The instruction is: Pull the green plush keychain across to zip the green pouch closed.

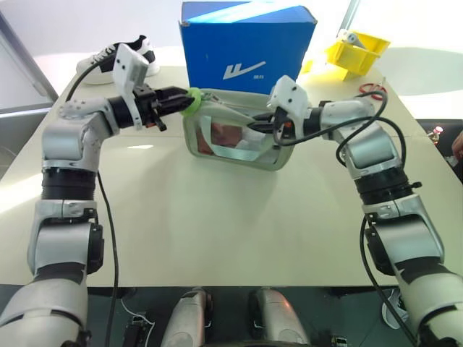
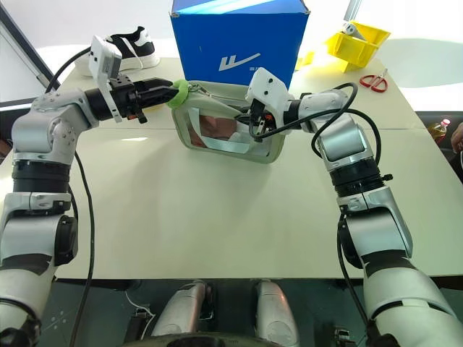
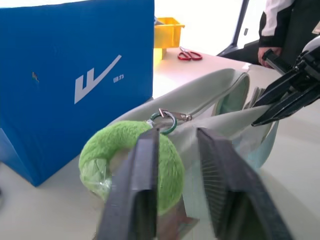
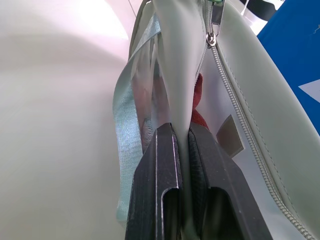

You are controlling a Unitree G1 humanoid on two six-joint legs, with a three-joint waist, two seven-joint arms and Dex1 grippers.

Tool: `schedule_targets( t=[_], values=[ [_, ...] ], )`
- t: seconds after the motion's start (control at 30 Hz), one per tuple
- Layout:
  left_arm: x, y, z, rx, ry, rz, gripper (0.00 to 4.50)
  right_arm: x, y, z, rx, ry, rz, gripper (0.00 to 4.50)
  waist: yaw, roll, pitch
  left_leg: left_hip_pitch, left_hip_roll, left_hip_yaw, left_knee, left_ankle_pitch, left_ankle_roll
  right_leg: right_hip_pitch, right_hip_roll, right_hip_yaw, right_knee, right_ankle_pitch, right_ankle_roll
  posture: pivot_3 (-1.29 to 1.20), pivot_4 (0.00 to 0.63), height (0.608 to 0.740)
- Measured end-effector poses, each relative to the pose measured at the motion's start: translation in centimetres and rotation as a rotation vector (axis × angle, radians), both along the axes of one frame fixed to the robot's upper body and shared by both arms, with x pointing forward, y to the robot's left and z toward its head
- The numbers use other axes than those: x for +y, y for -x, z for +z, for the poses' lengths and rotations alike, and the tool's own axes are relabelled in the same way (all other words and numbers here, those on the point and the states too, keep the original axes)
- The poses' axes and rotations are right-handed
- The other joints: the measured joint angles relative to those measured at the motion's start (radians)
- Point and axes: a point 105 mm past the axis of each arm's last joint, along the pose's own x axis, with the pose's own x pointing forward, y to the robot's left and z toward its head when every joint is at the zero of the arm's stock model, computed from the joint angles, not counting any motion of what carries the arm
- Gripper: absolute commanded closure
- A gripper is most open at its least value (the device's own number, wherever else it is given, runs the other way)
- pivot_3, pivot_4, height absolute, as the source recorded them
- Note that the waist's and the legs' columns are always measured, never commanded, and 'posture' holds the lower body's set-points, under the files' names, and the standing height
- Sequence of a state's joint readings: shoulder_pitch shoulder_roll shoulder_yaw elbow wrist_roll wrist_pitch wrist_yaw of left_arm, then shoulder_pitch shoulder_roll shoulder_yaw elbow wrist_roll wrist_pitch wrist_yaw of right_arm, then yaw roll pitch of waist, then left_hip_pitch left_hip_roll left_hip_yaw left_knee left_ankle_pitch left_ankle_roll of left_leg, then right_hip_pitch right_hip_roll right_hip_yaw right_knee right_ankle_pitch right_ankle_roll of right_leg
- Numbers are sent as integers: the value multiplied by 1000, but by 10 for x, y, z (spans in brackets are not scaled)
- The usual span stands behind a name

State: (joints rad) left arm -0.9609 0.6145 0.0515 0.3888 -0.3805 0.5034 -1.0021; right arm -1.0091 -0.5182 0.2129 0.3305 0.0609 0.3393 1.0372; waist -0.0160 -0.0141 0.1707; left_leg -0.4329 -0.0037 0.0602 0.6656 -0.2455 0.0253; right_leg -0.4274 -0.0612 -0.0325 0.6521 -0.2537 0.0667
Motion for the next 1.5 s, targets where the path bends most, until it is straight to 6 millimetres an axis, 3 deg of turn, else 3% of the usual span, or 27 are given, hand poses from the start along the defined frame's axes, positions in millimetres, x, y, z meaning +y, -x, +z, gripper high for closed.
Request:
schedule_targets(
  t=[0.07,0.33,0.43,0.6,0.8,1.0,1.13,1.2,1.33,1.43,1.5],
  values=[
    [2,-2,-4,-11,-29,24,619,0,0,0,-1,1,1,4500,0,0,0,0,0,0,0,0,0,0,0,0,0,0,0,0,150,740],
    [1,-12,-15,-51,-93,79,619,2,5,-2,4,5,11,4500,1,0,0,0,0,0,0,0,0,0,0,0,0,0,0,0,150,740],
    [-1,-16,-23,-39,-84,77,1912,2,6,-2,4,5,14,4500,-1,0,0,0,0,0,0,0,0,0,0,0,0,0,0,0,150,740],
    [-1,-16,-23,-47,-90,70,4445,2,6,-3,12,4,7,4500,1,0,0,0,0,0,0,0,0,0,0,0,0,0,0,0,150,740],
    [-2,-15,-21,-43,-89,54,4445,2,7,-3,14,3,4,4500,1,0,0,0,0,0,0,0,0,0,0,0,0,0,0,0,150,740],
    [-40,1,16,-137,-63,-79,4445,4,7,-3,17,-6,7,4500,2,0,0,0,0,0,0,0,0,0,0,0,0,0,0,0,150,740],
    [-65,4,-2,-138,-147,-143,4445,9,8,-4,21,-15,19,4500,-4,0,0,1,0,1,0,0,0,0,1,0,2,0,0,0,150,740],
    [-67,2,-15,-127,-193,-149,4445,10,8,-4,22,-16,20,4500,-5,0,0,2,0,1,0,0,0,0,1,1,2,0,0,0,150,740],
    [-65,-1,-18,-147,-213,-139,4445,10,7,-5,22,-16,18,4500,-3,0,0,2,0,1,0,0,0,0,1,1,2,0,0,0,150,740],
    [-63,-5,-17,-148,-210,-126,3492,9,7,-5,23,-16,14,4500,-1,0,0,2,0,1,0,0,0,0,1,1,2,0,0,0,150,740],
    [-60,-6,-16,-144,-203,-115,2398,9,7,-5,23,-17,12,4500,-1,0,0,2,0,1,0,0,0,0,1,1,2,0,0,0,150,740]
  ],
)
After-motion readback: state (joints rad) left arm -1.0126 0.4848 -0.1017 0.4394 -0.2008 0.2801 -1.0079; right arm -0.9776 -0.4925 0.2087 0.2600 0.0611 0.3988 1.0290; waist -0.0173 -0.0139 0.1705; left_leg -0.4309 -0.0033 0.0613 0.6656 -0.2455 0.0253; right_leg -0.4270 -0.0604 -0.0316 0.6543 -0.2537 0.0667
